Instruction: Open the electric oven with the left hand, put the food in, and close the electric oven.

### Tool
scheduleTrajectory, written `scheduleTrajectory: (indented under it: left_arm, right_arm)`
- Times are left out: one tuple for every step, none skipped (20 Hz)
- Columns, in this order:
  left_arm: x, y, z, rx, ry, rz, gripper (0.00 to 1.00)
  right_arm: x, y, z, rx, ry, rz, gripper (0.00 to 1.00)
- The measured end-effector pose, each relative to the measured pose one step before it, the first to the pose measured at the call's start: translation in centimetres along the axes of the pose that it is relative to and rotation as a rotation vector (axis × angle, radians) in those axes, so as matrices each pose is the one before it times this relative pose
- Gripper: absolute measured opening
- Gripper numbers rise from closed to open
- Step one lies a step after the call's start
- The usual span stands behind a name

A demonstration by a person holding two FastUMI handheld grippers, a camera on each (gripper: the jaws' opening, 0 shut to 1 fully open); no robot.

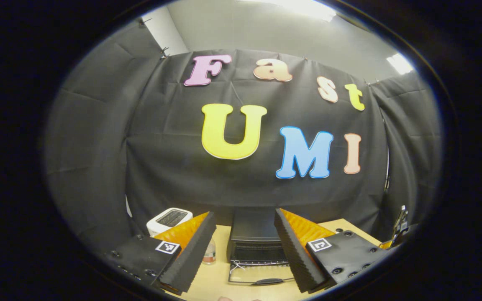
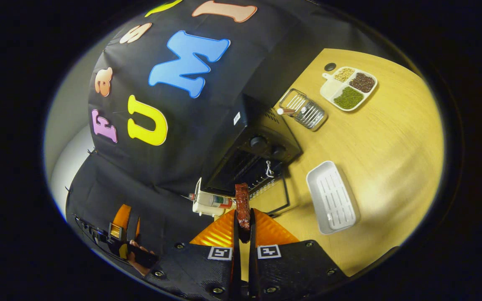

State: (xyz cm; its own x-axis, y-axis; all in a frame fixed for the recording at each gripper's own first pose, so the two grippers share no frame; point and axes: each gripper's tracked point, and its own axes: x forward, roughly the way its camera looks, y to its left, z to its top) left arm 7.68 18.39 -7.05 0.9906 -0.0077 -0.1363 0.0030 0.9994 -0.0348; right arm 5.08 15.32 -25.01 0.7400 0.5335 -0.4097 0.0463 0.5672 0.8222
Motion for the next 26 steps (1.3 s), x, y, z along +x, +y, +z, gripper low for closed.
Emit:
scheduleTrajectory:
  left_arm:
    - [0.058, 0.78, -0.283, -0.00247, 0.00199, 0.00509, 0.97]
    - [-0.007, 0.626, 0.08, -0.0012, 0.0012, -0.00005, 0.95]
    - [0.073, 0.847, -0.157, -0.0002, 0.00499, 0.00337, 0.99]
    - [-0.014, 0.722, -0.018, 0.00048, 0.00376, 0.00346, 0.95]
    - [0.08, 0.723, 0.024, 0.00188, 0.00077, 0.0062, 0.95]
    - [-0.026, 0.712, 0.113, 0.00178, 0.00273, 0.00621, 0.95]
    - [-0.088, 0.619, -0.267, -0.00033, 0.00465, 0.00713, 0.95]
    - [-0.016, 0.623, -0.163, -0.00155, 0.00572, 0.01119, 0.99]
    - [0.157, 0.625, -0.299, -0.00188, 0.00812, 0.0117, 0.99]
    - [0.098, 0.376, -0.02, -0.00312, 0.00585, 0.00658, 0.99]
    - [0.099, 0.309, -0.195, -0.00332, 0.00548, 0.00347, 0.99]
    - [0.1, 0.43, -0.13, -0.00254, 0.00683, 0.0015, 0.99]
    - [0.017, 0.497, -0.188, 0.00305, 0.0059, 0.0016, 0.99]
    - [0.053, 0.481, -0.131, 0.00645, 0.00456, 0.00386, 0.99]
    - [0.378, 0.412, -0.232, 0.00448, 0.0062, 0.00539, 0.99]
    - [0.138, 0.466, -0.156, -0.00269, 0.00838, 0.00578, 0.99]
    - [0.306, 0.35, -0.174, -0.00683, 0.00738, 0.00297, 0.95]
    - [0.215, 0.298, -0.218, -0.00575, 0.00693, 0.00305, 0.99]
    - [0.278, 0.319, -0.36, -0.00237, 0.00861, 0.0024, 0.95]
    - [0.29, 0.208, -0.224, -0.00014, 0.00886, 0.00139, 0.95]
    - [0.211, 0.193, -0.39, -0.00085, 0.00691, -0.00097, 0.95]
    - [0.301, 0.05, -0.134, -0.00131, 0.00564, -0.00297, 0.99]
    - [0.24, 0.09, -0.096, -0.00156, 0.00317, -0.00299, 0.99]
    - [0.252, 0.131, -0.012, -0.00042, 0.00107, -0.00258, 0.96]
    - [0.285, 0.12, -0.03, 0.00029, 0.00023, -0.00049, 1.0]
    - [0.154, 0.052, 0.025, -0.00172, 0.00041, -0.00265, 0.99]
  right_arm:
    - [1.059, 0.659, -0.107, -0.00027, 0.0017, 0.00469, 0.07]
    - [1.287, 0.381, -0.003, -0.00017, 0.00177, -0.0008, 0.07]
    - [1.352, 0.339, 0.108, -0.00194, 0.00102, -0.00072, 0.07]
    - [1.374, 0.331, 0.115, -0.00338, 0.00238, -0.0039, 0.07]
    - [1.434, 0.258, 0.214, -0.00114, 0.00333, -0.00733, 0.07]
    - [1.578, 0.288, 0.245, -0.00077, 0.00615, -0.00814, 0.07]
    - [1.554, 0.252, 0.097, -0.004, 0.00593, -0.00482, 0.07]
    - [1.599, 0.017, 0.058, -0.0019, 0.00333, -0.0132, 0.07]
    - [1.476, -0.046, -0.069, -0.00246, 0.0048, -0.01248, 0.08]
    - [1.514, 0.094, -0.207, 0.00711, 0.00257, -0.01186, 0.08]
    - [1.422, 0.161, -0.108, 0.01553, 0.00161, -0.00234, 0.07]
    - [1.307, 0.126, -0.203, 0.01852, -0.00049, 0.00108, 0.07]
    - [1.265, 0.091, -0.076, 0.01236, -0.00816, 0.0008, 0.07]
    - [1.219, 0.026, -0.033, 0.01104, -0.01214, -0.00387, 0.07]
    - [1.122, -0.102, 0.024, 0.01317, -0.01096, -0.00606, 0.08]
    - [0.94, -0.033, 0.015, 0.01981, -0.0144, -0.00588, 0.08]
    - [0.977, -0.112, 0.146, 0.02634, -0.01542, -0.00491, 0.08]
    - [0.796, -0.187, 0.103, 0.02631, -0.01951, -0.00339, 0.08]
    - [0.669, -0.211, 0.229, 0.02275, -0.01859, -0.00645, 0.07]
    - [0.877, -0.171, 0.2, 0.02062, -0.02009, -0.00468, 0.08]
    - [0.685, -0.078, 0.243, 0.00926, -0.01999, 0.00063, 0.07]
    - [0.64, -0.128, 0.333, -0.00414, -0.02175, -0.00629, 0.08]
    - [0.358, -0.354, 0.204, -0.0128, -0.01843, -0.01503, 0.08]
    - [0.219, -0.087, 0.401, -0.0041, -0.02021, 0.00083, 0.08]
    - [0.125, -0.39, 0.584, -0.01284, -0.02257, -0.02662, 0.11]
    - [0.446, -0.597, 0.383, -0.0113, -0.02244, -0.02688, 0.12]
